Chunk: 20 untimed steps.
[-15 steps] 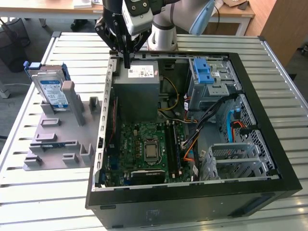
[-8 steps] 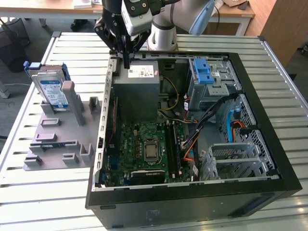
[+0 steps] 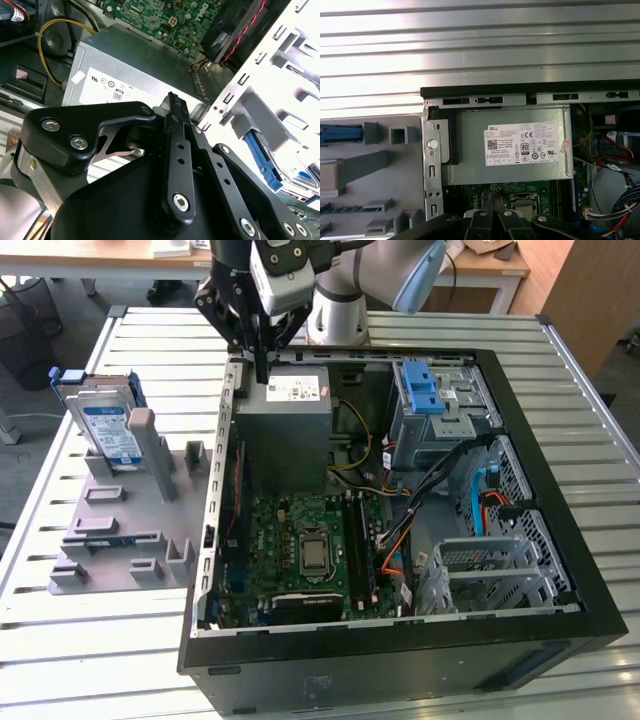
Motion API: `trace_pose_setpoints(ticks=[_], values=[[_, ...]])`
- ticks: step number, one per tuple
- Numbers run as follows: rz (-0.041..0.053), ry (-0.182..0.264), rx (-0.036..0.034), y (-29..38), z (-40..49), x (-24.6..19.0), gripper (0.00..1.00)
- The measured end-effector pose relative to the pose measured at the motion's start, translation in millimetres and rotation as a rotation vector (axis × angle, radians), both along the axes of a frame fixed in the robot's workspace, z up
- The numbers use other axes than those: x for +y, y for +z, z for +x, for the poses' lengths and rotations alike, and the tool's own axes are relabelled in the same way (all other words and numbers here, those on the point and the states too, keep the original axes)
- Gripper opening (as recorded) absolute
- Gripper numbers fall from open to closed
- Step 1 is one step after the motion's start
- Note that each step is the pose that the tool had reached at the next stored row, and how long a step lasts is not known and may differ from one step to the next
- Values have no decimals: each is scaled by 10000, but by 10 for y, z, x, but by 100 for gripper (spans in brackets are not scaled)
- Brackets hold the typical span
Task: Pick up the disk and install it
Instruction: 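Reach for the disk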
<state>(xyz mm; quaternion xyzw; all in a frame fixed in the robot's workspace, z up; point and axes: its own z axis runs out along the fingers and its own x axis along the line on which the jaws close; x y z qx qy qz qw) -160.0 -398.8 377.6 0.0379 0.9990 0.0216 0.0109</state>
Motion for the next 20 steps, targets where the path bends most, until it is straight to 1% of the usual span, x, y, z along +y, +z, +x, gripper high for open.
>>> trace_pose_setpoints(ticks=[20], values=[[0, 0, 7, -23, -33, 0, 11]])
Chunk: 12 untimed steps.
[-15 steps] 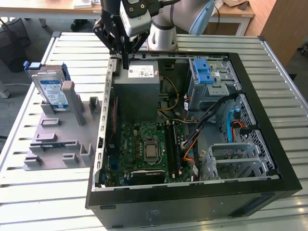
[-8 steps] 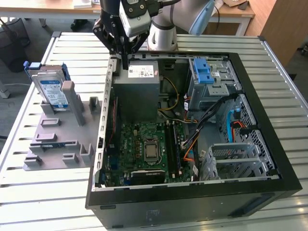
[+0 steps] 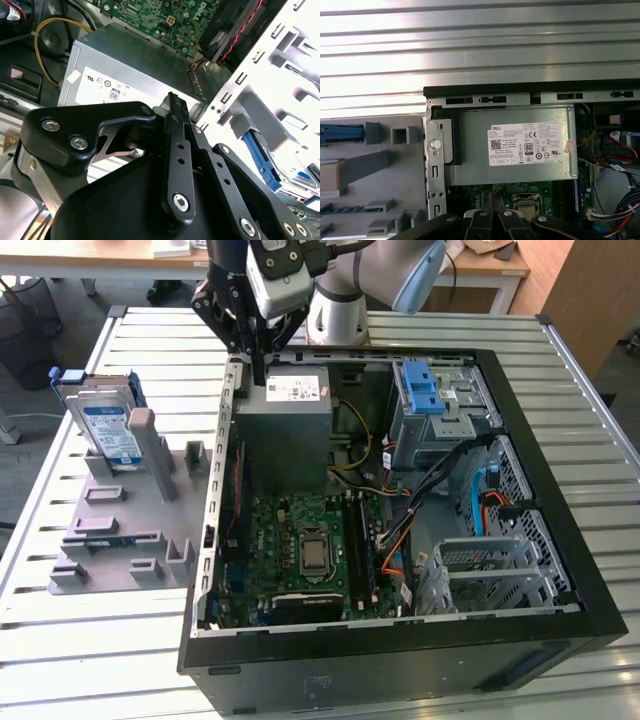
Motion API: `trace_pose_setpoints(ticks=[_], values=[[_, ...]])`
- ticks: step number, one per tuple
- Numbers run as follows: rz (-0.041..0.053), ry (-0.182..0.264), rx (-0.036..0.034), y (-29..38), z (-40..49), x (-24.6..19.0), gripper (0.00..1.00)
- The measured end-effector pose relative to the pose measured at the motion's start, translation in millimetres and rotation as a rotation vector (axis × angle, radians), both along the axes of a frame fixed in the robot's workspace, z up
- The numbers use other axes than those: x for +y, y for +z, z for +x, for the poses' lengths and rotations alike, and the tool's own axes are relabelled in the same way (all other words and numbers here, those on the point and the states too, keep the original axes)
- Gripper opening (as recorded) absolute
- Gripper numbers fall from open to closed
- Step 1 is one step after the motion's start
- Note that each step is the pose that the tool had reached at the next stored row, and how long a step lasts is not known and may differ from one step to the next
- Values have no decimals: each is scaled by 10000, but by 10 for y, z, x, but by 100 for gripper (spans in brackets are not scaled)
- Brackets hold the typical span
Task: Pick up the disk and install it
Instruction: 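Reach for the disk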
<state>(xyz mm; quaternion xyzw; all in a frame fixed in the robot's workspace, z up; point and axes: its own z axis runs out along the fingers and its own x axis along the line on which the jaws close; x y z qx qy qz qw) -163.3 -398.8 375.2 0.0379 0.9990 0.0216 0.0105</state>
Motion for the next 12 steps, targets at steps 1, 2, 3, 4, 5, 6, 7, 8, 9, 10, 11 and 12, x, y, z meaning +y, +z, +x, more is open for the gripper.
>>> trace_pose_setpoints(ticks=[1, 2, 3, 4, 5, 6, 7, 8, 9, 10, 11, 12], values=[[0, 0, 1, -1, -2, 0, 11], [0, 0, 1, -2, -3, 0, 11], [0, 0, 1, -4, -6, 0, 11], [0, 0, 2, -6, -9, 0, 11], [0, 0, 2, -8, -13, 0, 11], [0, 0, 2, -9, -14, 0, 11], [0, 0, 4, -14, -21, 0, 11], [0, 0, 5, -20, -29, 0, 11], [0, 0, 5, -20, -30, 0, 11], [0, 0, 5, -22, -32, 0, 11], [0, 0, 6, -23, -34, 0, 11], [0, 0, 6, -23, -35, 0, 11]])
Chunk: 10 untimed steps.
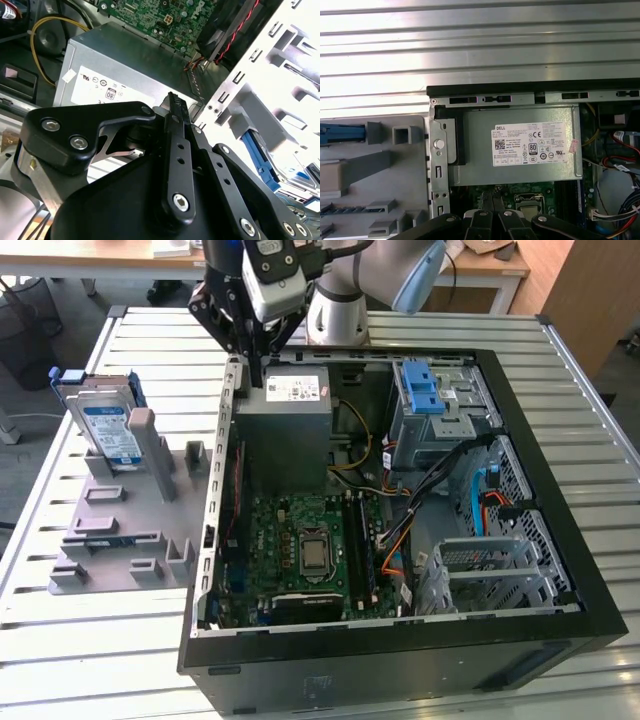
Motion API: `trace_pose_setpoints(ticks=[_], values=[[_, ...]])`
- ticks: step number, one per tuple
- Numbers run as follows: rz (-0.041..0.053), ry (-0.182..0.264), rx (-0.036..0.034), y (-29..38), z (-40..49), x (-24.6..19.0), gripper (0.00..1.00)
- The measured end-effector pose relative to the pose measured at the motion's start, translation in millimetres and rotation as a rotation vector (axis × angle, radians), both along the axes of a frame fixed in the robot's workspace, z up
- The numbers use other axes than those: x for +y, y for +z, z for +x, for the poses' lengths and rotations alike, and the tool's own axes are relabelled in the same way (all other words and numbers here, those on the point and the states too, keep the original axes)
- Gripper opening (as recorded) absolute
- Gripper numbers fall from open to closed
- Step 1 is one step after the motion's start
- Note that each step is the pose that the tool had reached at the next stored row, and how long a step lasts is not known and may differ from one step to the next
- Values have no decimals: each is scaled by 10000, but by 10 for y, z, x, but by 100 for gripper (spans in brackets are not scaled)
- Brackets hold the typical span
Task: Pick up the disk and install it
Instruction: 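Reach for the disk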
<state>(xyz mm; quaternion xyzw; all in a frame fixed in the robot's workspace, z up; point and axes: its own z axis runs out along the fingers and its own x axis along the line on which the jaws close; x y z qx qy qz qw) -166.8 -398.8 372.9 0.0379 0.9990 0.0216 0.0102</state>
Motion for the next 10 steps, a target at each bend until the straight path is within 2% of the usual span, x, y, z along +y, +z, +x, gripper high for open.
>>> trace_pose_setpoints(ticks=[10], values=[[0, 0, 2, -11, -16, 0, 11]])
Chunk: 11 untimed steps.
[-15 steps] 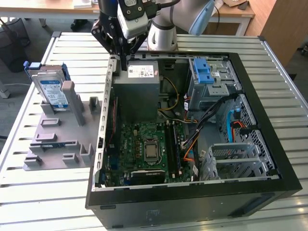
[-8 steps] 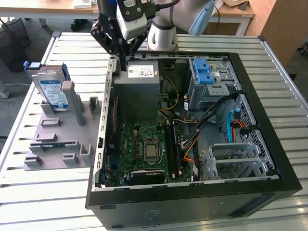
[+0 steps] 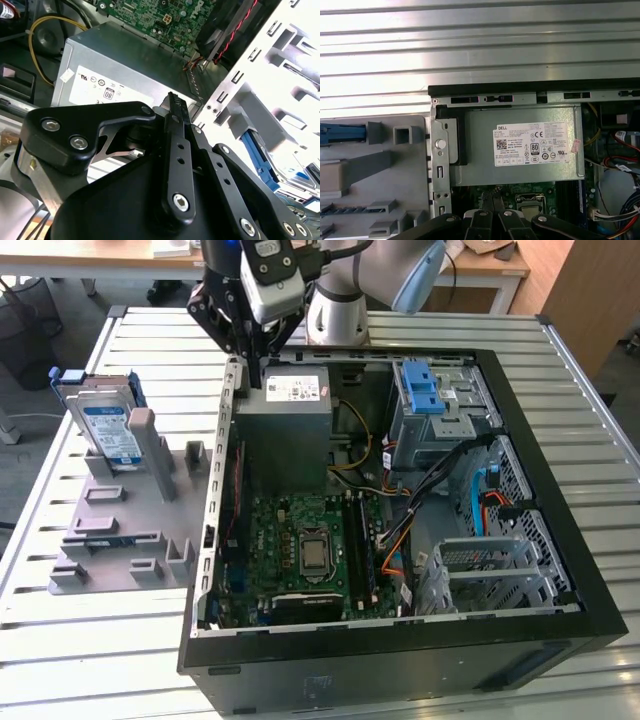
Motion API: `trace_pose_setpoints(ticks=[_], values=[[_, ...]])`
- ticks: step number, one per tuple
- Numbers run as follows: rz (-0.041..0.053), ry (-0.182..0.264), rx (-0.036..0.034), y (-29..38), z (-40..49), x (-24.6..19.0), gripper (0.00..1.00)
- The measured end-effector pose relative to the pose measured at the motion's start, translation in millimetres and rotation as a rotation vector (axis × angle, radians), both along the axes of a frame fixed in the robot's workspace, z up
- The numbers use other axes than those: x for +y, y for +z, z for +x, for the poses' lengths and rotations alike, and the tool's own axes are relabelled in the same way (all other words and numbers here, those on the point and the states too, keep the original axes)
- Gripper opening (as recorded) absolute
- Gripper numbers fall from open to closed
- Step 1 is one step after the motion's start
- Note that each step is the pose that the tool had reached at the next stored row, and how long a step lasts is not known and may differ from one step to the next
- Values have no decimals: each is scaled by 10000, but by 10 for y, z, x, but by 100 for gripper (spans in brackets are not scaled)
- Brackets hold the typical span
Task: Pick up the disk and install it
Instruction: 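Reach for the disk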
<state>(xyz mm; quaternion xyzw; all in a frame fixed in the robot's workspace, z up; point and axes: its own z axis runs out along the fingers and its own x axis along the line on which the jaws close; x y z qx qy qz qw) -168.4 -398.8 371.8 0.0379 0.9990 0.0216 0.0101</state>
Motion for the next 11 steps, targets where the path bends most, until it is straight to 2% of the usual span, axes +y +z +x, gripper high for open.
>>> trace_pose_setpoints(ticks=[11], values=[[0, 0, 8, -32, -46, 0, 11]])
